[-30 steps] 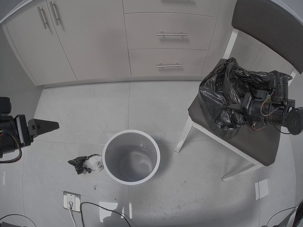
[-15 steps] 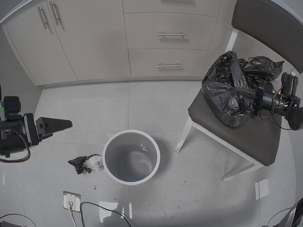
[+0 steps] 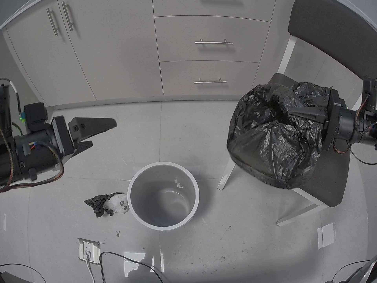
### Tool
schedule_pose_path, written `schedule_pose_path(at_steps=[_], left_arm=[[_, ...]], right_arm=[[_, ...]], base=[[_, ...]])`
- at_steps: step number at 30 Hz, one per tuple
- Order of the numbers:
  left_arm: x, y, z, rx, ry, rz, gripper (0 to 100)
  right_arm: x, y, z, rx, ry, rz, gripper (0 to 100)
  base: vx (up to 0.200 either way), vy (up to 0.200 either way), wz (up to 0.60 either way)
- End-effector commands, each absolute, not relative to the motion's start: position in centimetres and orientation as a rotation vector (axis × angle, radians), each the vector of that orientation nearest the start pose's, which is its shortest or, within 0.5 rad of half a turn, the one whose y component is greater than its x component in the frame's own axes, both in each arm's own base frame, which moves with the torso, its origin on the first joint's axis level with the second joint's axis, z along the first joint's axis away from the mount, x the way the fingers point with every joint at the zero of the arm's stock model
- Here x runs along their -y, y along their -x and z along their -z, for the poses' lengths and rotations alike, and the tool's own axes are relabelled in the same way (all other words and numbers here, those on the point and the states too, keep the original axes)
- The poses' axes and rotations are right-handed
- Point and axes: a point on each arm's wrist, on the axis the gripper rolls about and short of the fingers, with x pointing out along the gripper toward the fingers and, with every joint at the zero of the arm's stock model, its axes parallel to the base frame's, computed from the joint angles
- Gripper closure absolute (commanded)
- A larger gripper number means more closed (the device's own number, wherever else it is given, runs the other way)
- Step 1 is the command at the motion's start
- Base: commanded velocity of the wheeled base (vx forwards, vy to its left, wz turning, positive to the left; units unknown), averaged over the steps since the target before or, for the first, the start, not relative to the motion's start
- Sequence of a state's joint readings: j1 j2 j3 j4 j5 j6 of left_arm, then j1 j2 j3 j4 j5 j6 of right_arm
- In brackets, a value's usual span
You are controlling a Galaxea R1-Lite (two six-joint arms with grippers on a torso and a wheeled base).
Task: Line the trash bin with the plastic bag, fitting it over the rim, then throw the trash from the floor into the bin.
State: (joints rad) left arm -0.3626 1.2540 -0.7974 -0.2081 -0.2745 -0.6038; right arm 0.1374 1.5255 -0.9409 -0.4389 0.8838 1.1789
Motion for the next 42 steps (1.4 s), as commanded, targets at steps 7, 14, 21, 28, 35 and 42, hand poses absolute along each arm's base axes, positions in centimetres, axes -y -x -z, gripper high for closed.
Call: schedule_pose_path(at_steps=[7,14,21,28,35,42], left_arm=[[10.6,-23.1,-22.2,-0.490,0.572,0.609,0],[11.2,-24.2,-20.8,-0.543,0.578,0.590,0],[12.2,-25.7,-20.8,-0.588,0.652,0.601,0],[14.0,-27.2,-21.4,-0.726,0.819,0.777,0],[16.3,-28.2,-20.6,-0.770,0.808,0.813,0],[18.0,-28.4,-19.3,-0.825,0.792,0.833,0]], right_arm=[[-8.5,-19.4,-30.0,-0.753,-1.029,-1.035,100],[-9.4,-18.8,-29.2,-0.752,-0.942,-1.092,100],[-10.4,-17.2,-30.2,-0.750,-0.909,-1.182,100],[-10.4,-16.3,-30.6,-0.737,-0.896,-1.212,100],[-11.0,-15.6,-31.5,-0.723,-0.878,-1.269,100],[-12.1,-15.0,-32.0,-0.741,-0.857,-1.335,100]], base=[[0.000,0.000,0.00],[0.000,0.000,0.00],[0.000,0.000,0.00],[0.000,0.000,0.00],[0.000,0.000,0.00],[0.000,0.000,0.00]])
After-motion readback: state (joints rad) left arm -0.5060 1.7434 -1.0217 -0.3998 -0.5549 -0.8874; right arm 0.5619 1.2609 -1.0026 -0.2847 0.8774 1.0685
